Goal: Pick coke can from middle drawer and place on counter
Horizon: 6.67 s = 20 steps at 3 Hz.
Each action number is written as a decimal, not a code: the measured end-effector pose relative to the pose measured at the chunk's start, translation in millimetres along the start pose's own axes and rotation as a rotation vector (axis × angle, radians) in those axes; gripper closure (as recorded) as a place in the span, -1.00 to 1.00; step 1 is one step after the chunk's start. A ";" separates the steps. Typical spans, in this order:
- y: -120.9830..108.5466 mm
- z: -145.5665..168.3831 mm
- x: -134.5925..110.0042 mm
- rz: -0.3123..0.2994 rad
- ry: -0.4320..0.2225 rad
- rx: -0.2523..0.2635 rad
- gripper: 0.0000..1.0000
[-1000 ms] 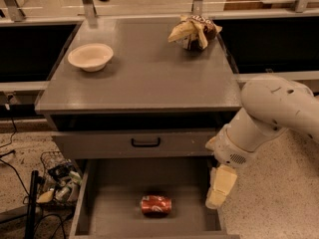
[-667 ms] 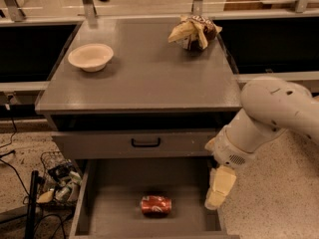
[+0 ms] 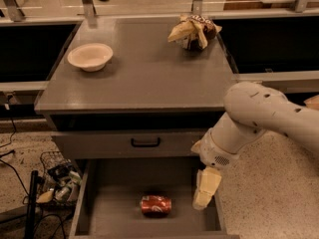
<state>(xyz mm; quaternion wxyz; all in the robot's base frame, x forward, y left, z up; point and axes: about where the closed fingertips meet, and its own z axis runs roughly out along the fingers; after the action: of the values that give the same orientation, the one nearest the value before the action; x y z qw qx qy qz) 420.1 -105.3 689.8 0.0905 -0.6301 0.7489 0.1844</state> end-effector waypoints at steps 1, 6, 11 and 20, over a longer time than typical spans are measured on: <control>-1.6 24.0 -11.1 -0.023 0.001 -0.034 -1.00; -30.0 93.0 -0.5 0.054 0.069 -0.050 -1.00; -34.3 140.6 -4.7 0.111 0.160 -0.017 -1.00; -40.4 201.5 40.9 0.070 0.094 -0.192 -1.00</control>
Offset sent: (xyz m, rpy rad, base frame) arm 0.0011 0.0169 -0.0159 0.0063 0.0188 0.0301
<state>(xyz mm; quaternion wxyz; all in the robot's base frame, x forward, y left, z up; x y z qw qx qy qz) 432.3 -69.6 483.8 -0.0119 -0.6172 0.7528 0.2286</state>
